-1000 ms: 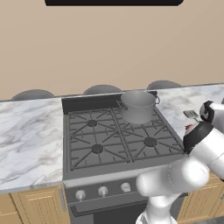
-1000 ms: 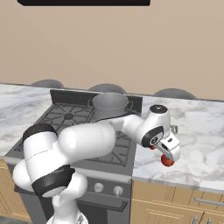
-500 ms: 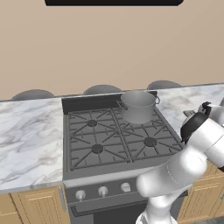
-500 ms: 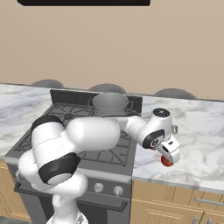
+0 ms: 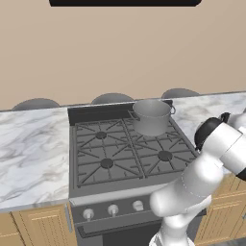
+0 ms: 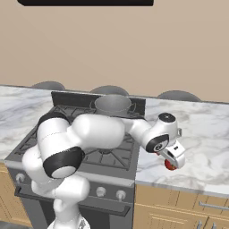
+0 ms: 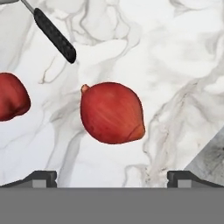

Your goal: Put the onion and bell pepper in the pot. Retrieve the spatula and lightly stir the vegetables in the pot.

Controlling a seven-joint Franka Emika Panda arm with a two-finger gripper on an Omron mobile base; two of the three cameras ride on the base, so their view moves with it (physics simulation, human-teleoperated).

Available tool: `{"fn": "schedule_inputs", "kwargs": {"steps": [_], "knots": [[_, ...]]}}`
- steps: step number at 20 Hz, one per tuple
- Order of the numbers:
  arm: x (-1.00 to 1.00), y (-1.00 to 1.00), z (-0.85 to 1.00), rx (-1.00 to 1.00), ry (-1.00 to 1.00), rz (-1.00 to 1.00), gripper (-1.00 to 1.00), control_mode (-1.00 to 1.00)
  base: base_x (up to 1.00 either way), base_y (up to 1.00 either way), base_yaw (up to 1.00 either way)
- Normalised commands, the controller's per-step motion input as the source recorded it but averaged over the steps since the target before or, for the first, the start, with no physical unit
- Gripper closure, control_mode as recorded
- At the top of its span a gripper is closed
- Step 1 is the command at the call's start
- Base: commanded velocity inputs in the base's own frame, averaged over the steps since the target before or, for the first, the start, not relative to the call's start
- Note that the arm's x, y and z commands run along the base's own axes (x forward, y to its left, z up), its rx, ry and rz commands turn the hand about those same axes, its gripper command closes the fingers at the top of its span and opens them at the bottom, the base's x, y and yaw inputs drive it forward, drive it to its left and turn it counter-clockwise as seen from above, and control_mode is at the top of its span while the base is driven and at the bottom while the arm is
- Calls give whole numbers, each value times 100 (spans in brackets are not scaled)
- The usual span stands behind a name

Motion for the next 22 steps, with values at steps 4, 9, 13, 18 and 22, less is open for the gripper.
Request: {"fn": "schedule_inputs", "kwargs": {"steps": [4, 9, 13, 18, 22], "knots": [[22, 0, -17, 0, 0, 2, -100, -100, 0, 0, 0], [19, -8, -18, 0, 0, 1, -100, -100, 0, 0, 0], [18, -15, -18, 0, 0, 0, -100, -100, 0, 0, 0], [17, -16, -15, 0, 0, 1, -100, -100, 0, 0, 0], [19, -17, -18, 0, 0, 3, -100, -100, 0, 0, 0]]}}
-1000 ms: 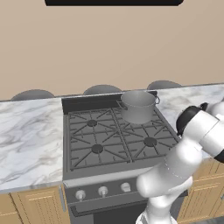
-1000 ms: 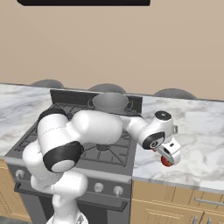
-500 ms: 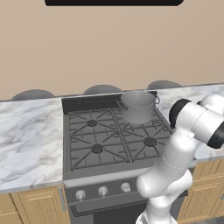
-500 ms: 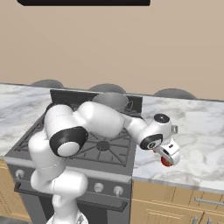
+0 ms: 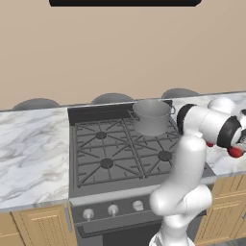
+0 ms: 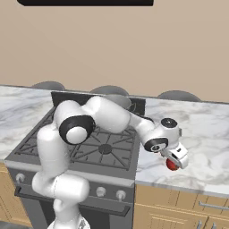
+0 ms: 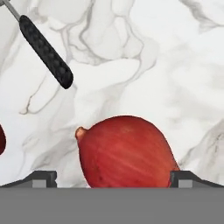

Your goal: Put the onion and bell pepper in the pot. Retrieve the spatula and lightly stir the vegetables in the pot.

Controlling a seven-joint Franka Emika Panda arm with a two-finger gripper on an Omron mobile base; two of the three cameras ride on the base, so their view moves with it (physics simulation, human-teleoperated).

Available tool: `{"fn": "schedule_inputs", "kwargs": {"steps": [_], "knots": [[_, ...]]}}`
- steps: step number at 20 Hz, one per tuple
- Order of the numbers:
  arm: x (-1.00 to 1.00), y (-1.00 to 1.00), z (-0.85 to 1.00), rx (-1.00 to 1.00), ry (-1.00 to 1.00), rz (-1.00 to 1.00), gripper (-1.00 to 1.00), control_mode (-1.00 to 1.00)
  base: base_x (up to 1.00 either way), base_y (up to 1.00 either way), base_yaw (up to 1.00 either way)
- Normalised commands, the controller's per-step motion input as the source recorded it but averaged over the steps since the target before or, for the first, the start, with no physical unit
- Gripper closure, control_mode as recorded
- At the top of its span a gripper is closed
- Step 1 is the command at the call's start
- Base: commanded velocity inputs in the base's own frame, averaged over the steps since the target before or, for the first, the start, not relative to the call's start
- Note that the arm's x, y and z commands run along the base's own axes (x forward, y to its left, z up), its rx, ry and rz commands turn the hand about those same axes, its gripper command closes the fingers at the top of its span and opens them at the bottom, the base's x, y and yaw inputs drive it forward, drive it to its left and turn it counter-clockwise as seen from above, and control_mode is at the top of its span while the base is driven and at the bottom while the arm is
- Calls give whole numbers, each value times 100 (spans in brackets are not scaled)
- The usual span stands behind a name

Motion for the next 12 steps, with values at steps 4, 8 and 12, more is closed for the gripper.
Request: {"fn": "schedule_inputs", "kwargs": {"steps": [4, 8, 12], "knots": [[14, -20, -17, 0, 0, 3, -100, -100, 0, 0, 0], [10, -16, -22, 0, 2, 4, -100, -100, 0, 0, 0], [5, -4, -30, 0, 8, 2, -100, -100, 0, 0, 0]]}}
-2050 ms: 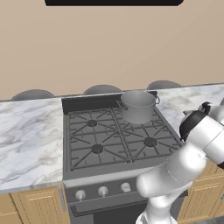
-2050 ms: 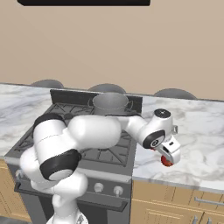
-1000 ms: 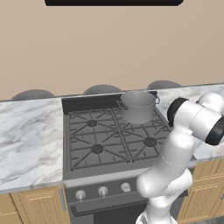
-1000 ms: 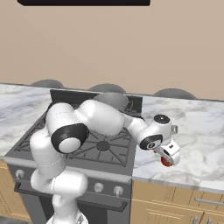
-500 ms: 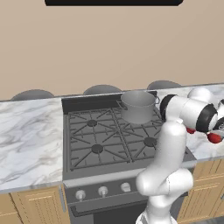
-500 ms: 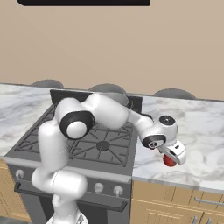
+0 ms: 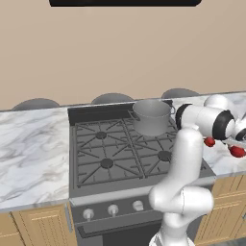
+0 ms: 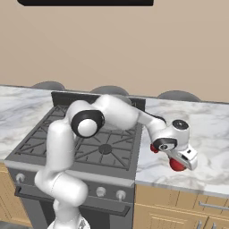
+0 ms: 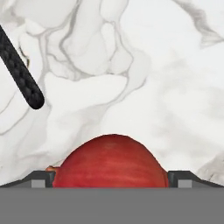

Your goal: Put the onion and bell pepper in the pot. Retrieve the spatula and lightly stir the vegetables in the pot.

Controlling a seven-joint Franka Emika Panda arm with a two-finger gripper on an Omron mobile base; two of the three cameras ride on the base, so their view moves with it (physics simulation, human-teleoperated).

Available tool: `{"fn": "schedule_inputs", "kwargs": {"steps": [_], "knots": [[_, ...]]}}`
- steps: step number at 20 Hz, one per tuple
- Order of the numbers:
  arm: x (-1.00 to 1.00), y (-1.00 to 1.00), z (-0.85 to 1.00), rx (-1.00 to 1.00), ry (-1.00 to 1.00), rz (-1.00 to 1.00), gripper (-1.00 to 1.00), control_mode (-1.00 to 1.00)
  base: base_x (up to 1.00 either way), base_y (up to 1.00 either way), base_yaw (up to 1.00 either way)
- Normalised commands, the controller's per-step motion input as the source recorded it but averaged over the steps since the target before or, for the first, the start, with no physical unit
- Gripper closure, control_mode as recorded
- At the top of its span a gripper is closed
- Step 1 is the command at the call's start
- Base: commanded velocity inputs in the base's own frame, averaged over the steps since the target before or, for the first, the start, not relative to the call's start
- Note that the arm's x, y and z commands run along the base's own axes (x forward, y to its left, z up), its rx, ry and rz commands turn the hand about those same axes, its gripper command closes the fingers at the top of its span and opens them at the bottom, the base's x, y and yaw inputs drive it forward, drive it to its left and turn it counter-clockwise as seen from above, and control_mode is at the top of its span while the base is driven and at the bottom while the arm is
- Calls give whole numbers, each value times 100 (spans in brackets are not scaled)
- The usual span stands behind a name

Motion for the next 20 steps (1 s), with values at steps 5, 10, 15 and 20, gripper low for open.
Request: {"fn": "schedule_inputs", "kwargs": {"steps": [5, 10, 15, 20], "knots": [[3, 8, -33, 0, 13, 0, -100, -100, 0, 0, 0], [11, 10, -37, 0, 15, 2, -100, -100, 0, 0, 0], [-3, 9, -51, -2, 1, 5, -100, -100, 0, 0, 0], [-17, 2, -51, 0, 0, 6, -100, -100, 0, 0, 0]]}}
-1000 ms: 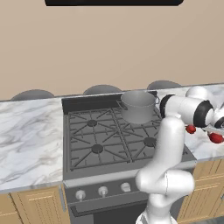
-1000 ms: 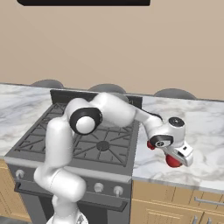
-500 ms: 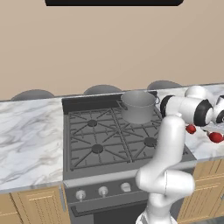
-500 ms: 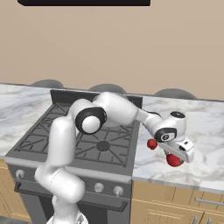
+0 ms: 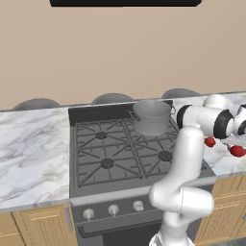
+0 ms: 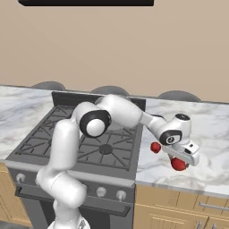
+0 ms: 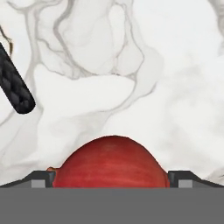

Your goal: Put the onion and bell pepper in the pot. Retrieve the spatula and lightly stir the vegetables in the pot.

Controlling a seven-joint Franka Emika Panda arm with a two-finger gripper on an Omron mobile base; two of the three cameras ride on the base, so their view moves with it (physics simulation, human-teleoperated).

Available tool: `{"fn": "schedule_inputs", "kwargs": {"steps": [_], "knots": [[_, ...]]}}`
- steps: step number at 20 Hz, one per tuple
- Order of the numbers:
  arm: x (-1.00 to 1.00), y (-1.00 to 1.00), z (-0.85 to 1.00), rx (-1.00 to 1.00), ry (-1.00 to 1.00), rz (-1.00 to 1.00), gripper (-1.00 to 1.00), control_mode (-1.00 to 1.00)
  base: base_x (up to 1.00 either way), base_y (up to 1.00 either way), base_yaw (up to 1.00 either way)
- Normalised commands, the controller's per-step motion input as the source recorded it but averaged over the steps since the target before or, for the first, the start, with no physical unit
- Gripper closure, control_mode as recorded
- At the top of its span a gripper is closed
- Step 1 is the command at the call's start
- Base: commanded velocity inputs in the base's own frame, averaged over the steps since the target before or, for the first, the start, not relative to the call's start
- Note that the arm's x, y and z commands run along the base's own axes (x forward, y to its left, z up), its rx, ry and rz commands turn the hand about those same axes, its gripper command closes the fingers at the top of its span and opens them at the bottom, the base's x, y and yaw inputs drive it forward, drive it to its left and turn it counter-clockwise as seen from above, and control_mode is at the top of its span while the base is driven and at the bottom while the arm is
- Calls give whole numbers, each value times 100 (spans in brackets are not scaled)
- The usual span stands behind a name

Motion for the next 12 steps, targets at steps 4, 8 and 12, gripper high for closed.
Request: {"fn": "schedule_inputs", "kwargs": {"steps": [4, 8, 12], "knots": [[-12, 0, -49, 0, 0, 6, -100, -100, 0, 0, 0], [-3, 1, -44, 0, 0, 7, -100, -100, 0, 0, 0], [-18, 20, -64, 0, 0, 6, 100, -100, 0, 0, 0]]}}
